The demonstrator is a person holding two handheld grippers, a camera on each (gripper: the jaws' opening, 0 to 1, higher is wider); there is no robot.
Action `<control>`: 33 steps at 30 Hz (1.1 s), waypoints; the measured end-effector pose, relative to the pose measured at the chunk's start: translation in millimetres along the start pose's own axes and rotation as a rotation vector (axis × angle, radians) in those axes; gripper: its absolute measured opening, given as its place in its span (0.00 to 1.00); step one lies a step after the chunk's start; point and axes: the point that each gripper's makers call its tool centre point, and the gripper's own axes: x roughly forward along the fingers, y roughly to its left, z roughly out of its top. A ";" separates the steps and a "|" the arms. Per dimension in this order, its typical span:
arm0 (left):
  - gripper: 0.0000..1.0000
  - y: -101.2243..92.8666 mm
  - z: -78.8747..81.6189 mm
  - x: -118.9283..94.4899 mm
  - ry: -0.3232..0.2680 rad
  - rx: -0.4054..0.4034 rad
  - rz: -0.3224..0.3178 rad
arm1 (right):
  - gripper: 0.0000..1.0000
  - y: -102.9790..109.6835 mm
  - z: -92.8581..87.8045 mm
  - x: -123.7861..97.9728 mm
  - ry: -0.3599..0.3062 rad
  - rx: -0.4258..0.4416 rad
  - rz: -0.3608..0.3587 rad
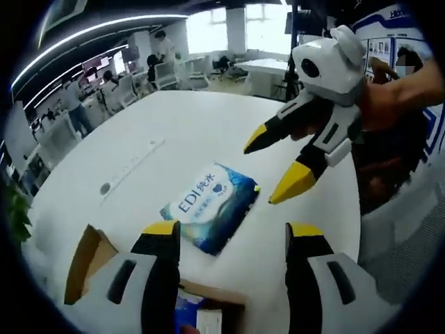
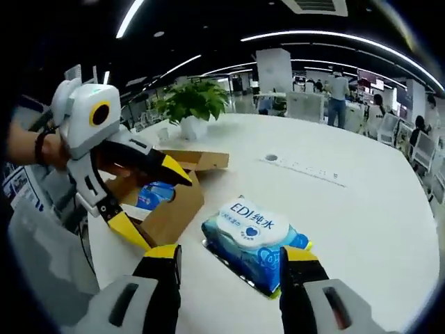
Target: Operate the shoe box by opening the lid, removing the specified soft item, and placing it in the target area until the item is outside and the box remains undamaged.
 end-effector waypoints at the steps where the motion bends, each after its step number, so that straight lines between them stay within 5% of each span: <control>1: 0.60 -0.2 -1.1 -2.1 0.000 -0.002 0.002 | 0.55 3.2 0.8 -0.7 -0.009 0.011 0.002; 6: 0.63 -2.1 -2.6 -19.3 -0.021 -0.013 0.030 | 0.56 21.0 1.6 -5.4 -0.052 0.054 0.006; 11: 0.64 -3.2 -6.5 -38.8 -0.085 -0.116 0.072 | 0.57 39.6 0.6 -9.9 -0.082 0.086 0.014; 19: 0.65 -14.2 -43.8 -63.4 -0.075 -0.164 0.105 | 0.59 72.0 -5.9 -14.0 -0.089 0.093 0.024; 27: 0.66 -10.5 -61.4 -90.2 -0.141 -0.290 0.173 | 0.60 103.7 -17.5 -13.9 -0.063 0.070 0.040; 33: 0.66 -8.0 -79.5 -99.5 -0.134 -0.319 0.199 | 0.61 119.5 -20.3 -15.8 -0.069 0.105 0.029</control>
